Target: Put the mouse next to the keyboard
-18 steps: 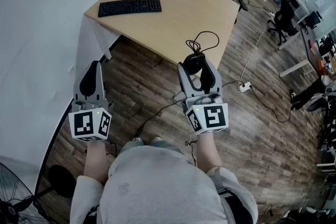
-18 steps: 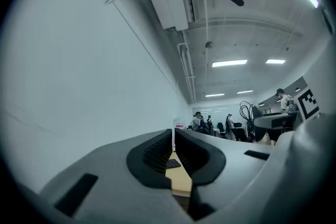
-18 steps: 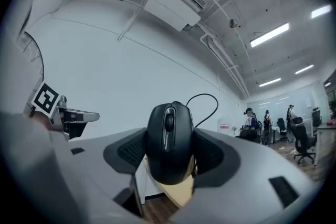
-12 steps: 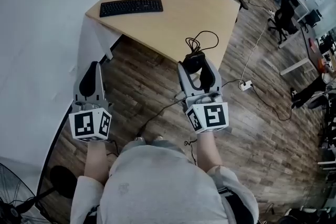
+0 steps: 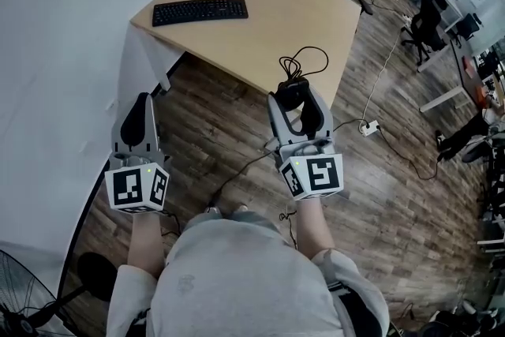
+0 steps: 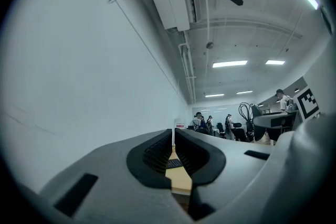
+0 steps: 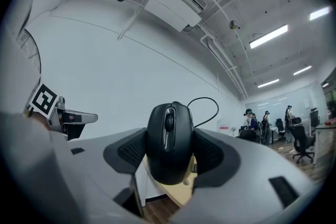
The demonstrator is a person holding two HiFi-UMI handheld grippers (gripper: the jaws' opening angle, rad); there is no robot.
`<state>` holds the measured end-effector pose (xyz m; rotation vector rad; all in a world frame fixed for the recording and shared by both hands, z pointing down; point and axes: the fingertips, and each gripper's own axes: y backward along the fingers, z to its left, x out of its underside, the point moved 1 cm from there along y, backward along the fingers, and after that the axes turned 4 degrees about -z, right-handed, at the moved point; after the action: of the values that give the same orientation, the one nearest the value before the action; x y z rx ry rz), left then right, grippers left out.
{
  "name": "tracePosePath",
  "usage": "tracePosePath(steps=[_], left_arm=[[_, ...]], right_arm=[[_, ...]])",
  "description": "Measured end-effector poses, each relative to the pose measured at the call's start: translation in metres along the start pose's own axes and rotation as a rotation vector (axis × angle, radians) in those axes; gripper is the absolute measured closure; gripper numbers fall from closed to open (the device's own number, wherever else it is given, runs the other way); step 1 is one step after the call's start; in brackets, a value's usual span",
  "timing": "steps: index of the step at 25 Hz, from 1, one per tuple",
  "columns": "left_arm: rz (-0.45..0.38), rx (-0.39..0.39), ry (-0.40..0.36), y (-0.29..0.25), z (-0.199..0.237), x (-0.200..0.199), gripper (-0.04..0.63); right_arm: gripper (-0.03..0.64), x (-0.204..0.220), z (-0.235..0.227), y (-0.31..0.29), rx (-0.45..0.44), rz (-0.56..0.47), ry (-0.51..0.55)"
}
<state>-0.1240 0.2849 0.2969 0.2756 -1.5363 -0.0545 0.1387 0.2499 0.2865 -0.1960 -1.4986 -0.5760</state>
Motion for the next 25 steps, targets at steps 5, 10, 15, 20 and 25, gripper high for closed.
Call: tracePosePath(steps=[5, 10, 15, 20, 25], left_arm=[[-0.007, 0.030, -0.007, -0.006, 0.013, 0.000, 0.574], [-0.016, 0.058, -0.005, -0.009, 0.028, 0.004, 0.574], [-0.024, 0.070, -0.001, -0.019, 0.036, 0.007, 0.574], [-0.022, 0.066, -0.002, -0.042, 0.040, 0.013, 0.574], [-0.037, 0.042, -0.008, -0.076, 0.035, 0.017, 0.574]], right_arm=[[0.360, -0.003, 0.009, -0.009, 0.011, -0.016, -0.020], [0.359, 0.001, 0.018, -0.016, 0.034, -0.017, -0.004], [0.359, 0.008, 0.021, -0.025, 0.046, -0.018, -0.024], [0.359, 0.015, 0.008, -0.048, 0.038, -0.027, -0.047], [0.359, 0.024, -0.017, -0.079, 0.000, -0.038, -0.040]])
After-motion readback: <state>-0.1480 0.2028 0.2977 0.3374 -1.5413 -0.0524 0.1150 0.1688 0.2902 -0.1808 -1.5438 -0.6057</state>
